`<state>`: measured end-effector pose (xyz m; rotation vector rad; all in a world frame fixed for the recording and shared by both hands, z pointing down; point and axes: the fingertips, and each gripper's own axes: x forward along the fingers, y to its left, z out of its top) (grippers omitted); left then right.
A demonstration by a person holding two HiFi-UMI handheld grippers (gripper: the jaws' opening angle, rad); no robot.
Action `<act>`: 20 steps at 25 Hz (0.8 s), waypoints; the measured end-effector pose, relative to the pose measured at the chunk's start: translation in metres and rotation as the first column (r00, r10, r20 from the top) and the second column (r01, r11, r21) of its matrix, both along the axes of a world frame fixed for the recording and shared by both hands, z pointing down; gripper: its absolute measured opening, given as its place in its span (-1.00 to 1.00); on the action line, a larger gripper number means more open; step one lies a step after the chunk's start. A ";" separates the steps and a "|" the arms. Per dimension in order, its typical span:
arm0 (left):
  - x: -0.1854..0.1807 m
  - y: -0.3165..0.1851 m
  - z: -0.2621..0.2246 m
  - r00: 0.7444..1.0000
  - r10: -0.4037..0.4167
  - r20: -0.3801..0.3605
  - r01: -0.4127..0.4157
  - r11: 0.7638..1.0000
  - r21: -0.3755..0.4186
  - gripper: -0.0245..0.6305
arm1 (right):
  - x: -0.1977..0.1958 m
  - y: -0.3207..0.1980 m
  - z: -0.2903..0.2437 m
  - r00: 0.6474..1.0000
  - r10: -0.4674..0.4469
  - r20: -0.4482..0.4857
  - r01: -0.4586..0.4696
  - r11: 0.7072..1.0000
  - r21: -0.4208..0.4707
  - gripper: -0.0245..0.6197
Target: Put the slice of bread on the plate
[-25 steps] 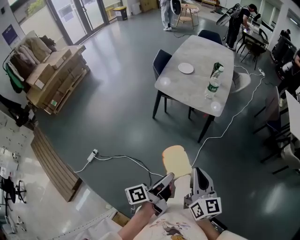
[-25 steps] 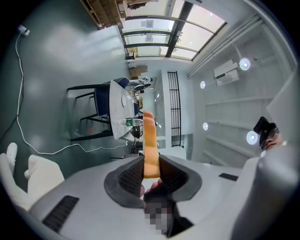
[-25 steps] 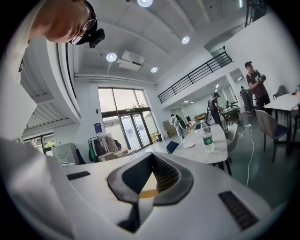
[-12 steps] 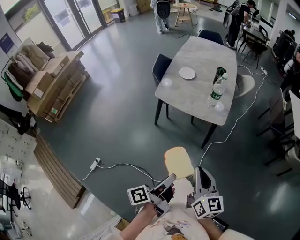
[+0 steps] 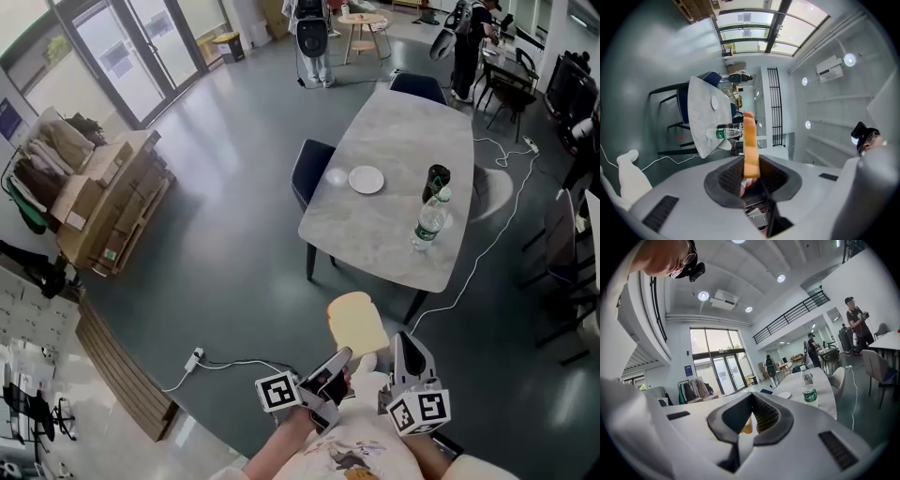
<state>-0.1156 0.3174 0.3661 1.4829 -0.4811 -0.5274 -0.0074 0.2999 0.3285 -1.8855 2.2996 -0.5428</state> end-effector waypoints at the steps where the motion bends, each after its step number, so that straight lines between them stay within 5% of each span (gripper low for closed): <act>1: 0.006 -0.012 0.000 1.000 0.005 0.007 -0.005 1.000 0.002 -0.63 | 0.006 -0.011 -0.001 1.000 0.002 0.001 -0.002 1.000 0.005 -0.91; 10: 0.068 -0.090 0.009 0.998 -0.010 0.055 0.010 1.000 0.005 -0.63 | 0.081 -0.083 0.016 1.000 0.012 0.026 -0.011 1.000 -0.028 -0.91; 20: 0.065 -0.131 0.030 0.996 -0.058 0.062 0.062 0.996 -0.061 -0.63 | 0.085 -0.127 0.029 1.000 -0.007 -0.002 0.006 0.998 -0.068 -0.91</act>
